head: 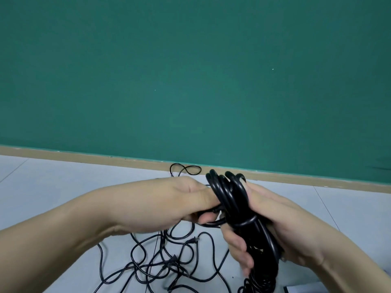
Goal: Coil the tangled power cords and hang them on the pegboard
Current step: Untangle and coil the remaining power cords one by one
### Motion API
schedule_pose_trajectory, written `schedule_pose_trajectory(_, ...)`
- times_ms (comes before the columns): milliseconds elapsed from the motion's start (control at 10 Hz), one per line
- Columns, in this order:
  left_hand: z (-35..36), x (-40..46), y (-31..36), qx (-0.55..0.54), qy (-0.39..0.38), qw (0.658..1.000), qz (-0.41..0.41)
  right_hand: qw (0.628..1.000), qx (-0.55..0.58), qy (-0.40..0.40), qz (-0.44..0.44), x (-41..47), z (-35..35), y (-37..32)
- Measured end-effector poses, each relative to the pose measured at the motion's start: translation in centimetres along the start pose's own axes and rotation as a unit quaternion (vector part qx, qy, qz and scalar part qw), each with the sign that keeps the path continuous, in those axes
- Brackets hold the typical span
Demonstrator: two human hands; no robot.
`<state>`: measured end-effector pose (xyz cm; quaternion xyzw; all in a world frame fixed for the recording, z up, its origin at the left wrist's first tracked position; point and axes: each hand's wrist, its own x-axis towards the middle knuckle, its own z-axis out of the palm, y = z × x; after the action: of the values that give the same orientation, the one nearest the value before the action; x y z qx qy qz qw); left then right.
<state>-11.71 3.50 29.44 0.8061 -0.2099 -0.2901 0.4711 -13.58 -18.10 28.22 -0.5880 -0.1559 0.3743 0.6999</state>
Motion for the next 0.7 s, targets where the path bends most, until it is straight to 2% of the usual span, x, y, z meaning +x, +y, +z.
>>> schedule_pose_trajectory(100, 0.5, -0.6, 1.5, 0.100, 0.017, 0.994, 0.030, 1.000, 0.018, 0.009, 0.022, 0.2, -0.2, -0.3)
schedule_pose_trajectory(200, 1.1, -0.6, 2.2, 0.127, 0.059, 0.989, 0.037, 0.998, 0.060, -0.012, 0.032, 0.2, -0.1, -0.6)
schedule_pose_trajectory(300, 1.7, -0.2, 1.8, 0.104, 0.079, 0.990, 0.059, 0.994, 0.105, -0.016, 0.035, 0.2, 0.3, -0.7)
schedule_pose_trajectory(400, 2.0, 0.2, 1.5, 0.068, 0.063, 0.993, 0.074, 0.993, 0.114, -0.004, 0.026, 0.1, 0.5, -0.9)
schedule_pose_trajectory(500, 2.7, 0.4, 1.5, 0.097, 0.115, 0.985, 0.088, 0.994, 0.107, 0.011, 0.025, -0.1, 0.7, -1.0)
schedule_pose_trajectory(700, 3.2, 0.1, 2.3, 0.095, 0.149, 0.980, 0.087, 0.991, 0.123, 0.016, 0.042, -0.1, 1.5, -1.1)
